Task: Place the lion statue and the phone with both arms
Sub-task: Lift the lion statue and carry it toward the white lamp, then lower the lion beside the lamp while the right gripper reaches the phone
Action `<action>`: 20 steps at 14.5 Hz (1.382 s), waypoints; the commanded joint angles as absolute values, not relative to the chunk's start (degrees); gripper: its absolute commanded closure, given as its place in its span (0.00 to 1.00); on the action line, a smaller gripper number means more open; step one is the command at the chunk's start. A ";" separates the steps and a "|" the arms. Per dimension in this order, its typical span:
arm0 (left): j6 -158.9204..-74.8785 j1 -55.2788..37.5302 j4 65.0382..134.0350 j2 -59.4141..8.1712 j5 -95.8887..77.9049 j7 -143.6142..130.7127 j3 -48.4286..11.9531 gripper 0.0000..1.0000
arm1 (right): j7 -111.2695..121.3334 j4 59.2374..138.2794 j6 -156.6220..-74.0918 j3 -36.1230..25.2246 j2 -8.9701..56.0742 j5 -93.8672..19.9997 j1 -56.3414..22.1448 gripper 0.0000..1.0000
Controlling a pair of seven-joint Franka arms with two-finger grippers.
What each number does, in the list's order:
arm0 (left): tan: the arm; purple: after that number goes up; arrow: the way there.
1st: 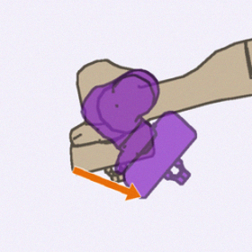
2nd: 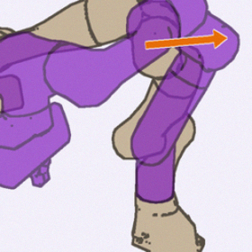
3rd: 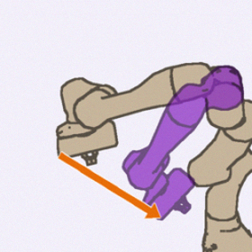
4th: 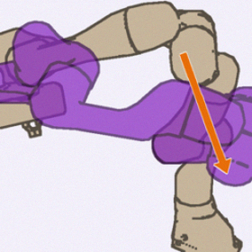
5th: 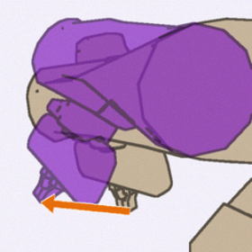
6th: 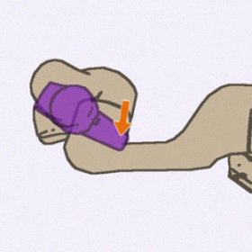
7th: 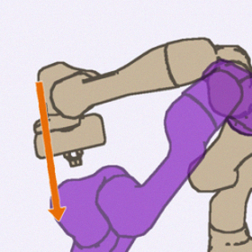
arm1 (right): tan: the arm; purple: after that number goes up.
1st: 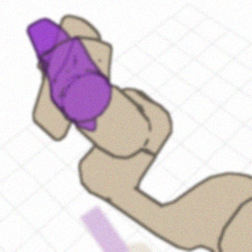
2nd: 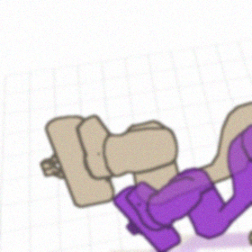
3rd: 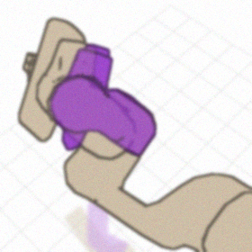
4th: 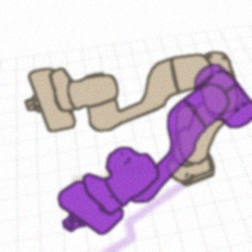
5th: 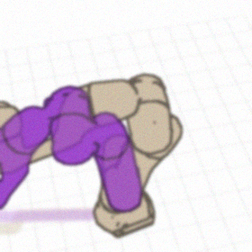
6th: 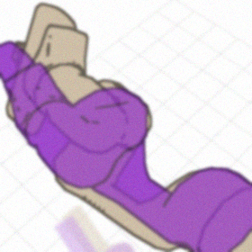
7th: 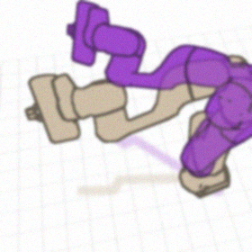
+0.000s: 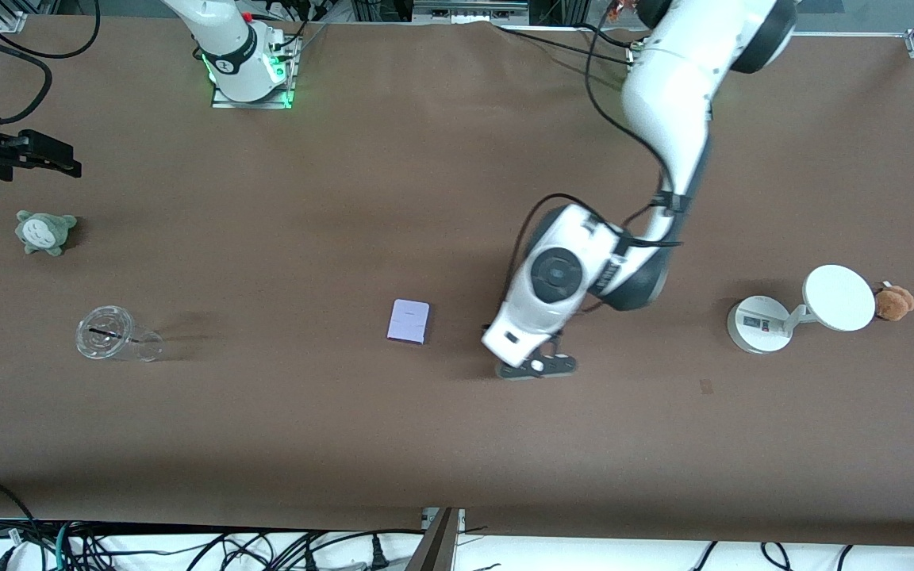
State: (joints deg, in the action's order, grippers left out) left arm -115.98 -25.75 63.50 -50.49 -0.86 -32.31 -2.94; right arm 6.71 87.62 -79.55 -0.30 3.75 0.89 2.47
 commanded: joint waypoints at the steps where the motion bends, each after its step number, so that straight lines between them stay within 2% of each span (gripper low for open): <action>1: -115.31 -19.36 72.39 -43.87 -1.23 -19.38 -3.96 1.00 | 5.89 86.04 -79.10 0.17 4.83 1.76 2.81 0.00; 6: -116.02 -10.12 89.27 -32.80 -1.41 -10.81 -4.83 1.00 | 5.54 86.04 -80.76 0.44 5.18 0.97 1.50 0.00; 9: -117.15 -5.02 96.48 -29.80 -1.14 -7.06 -4.92 1.00 | 5.54 86.04 -83.31 0.53 6.50 1.05 -1.48 0.00; 12: -125.39 -1.59 103.16 -29.62 -0.44 -2.30 -4.83 1.00 | 5.28 86.57 -85.95 0.53 9.22 0.97 -3.95 0.00; 13: -127.77 -0.54 104.66 -29.79 -0.44 -0.81 -4.92 1.00 | 3.62 86.66 -86.83 0.53 10.19 0.88 -5.09 0.00; 17: -128.23 -0.53 104.33 -31.02 -0.44 -0.61 -4.83 1.00 | -7.63 86.66 -92.36 0.53 15.37 -0.53 -10.36 0.00; 20: -132.97 0.61 103.97 -33.22 -0.53 -0.97 -4.83 1.00 | -14.04 86.66 -97.98 0.53 19.50 -0.53 -13.44 0.00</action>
